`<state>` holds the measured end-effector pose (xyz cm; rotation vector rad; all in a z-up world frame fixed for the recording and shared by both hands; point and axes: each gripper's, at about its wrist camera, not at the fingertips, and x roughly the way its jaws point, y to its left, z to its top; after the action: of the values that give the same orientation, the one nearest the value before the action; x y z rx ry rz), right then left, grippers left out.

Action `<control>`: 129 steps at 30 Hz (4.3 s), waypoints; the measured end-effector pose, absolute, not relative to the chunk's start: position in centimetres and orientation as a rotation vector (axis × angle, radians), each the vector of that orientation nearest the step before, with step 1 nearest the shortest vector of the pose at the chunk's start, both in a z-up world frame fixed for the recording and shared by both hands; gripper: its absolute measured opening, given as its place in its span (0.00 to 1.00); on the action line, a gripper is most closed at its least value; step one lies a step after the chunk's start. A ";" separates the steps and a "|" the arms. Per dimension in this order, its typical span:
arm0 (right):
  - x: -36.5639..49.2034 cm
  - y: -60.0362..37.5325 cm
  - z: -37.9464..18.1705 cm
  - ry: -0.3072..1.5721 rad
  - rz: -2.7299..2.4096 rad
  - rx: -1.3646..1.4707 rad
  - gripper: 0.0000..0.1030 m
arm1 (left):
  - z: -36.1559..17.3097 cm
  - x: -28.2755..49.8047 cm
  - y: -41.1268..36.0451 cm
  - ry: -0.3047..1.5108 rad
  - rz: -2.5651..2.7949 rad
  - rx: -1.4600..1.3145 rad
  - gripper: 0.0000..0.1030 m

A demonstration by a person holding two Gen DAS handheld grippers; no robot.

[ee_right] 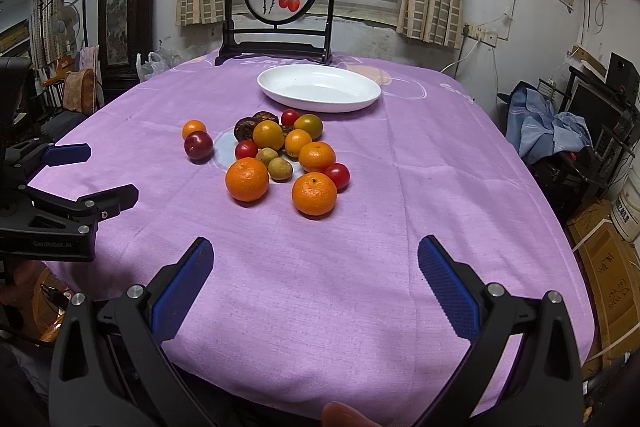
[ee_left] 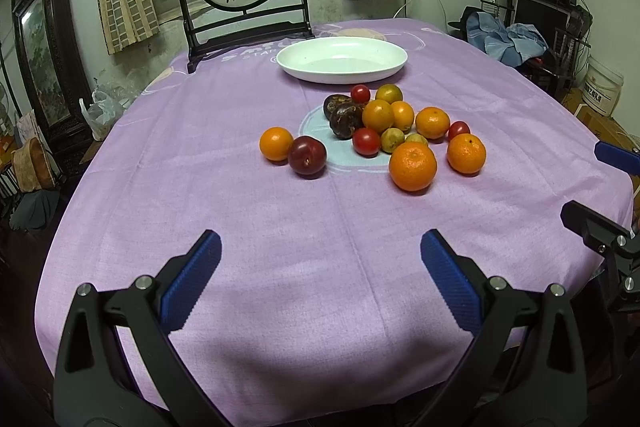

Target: Organize fruits

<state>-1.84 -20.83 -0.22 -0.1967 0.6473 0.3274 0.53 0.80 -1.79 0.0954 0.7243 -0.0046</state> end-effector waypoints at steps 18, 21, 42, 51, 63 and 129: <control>-1.0 -19.7 -1.3 0.628 0.404 -0.231 0.99 | -2.6 0.9 1.7 0.751 -0.003 0.070 0.98; 0.7 -19.4 -1.9 0.631 0.386 -0.233 0.99 | -3.1 1.4 2.8 0.768 0.001 0.047 0.98; 10.2 -18.9 -6.2 0.888 0.396 -0.152 0.41 | -3.4 4.3 3.6 0.711 -0.150 -0.005 0.98; 8.5 -23.4 -5.8 0.850 0.417 0.055 0.41 | -4.1 9.3 -2.7 0.799 -0.269 0.022 0.85; 8.2 -24.4 -6.1 0.866 0.478 0.128 0.41 | -6.7 13.1 -5.4 0.955 -0.258 0.063 0.60; 25.8 -15.6 -5.5 1.008 0.607 0.069 0.49 | -3.8 20.1 12.6 0.862 -0.038 -0.232 0.94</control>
<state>25.82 -15.61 -5.53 0.0694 1.0083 0.6070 20.11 12.59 -3.80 -0.2318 0.8622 -0.0380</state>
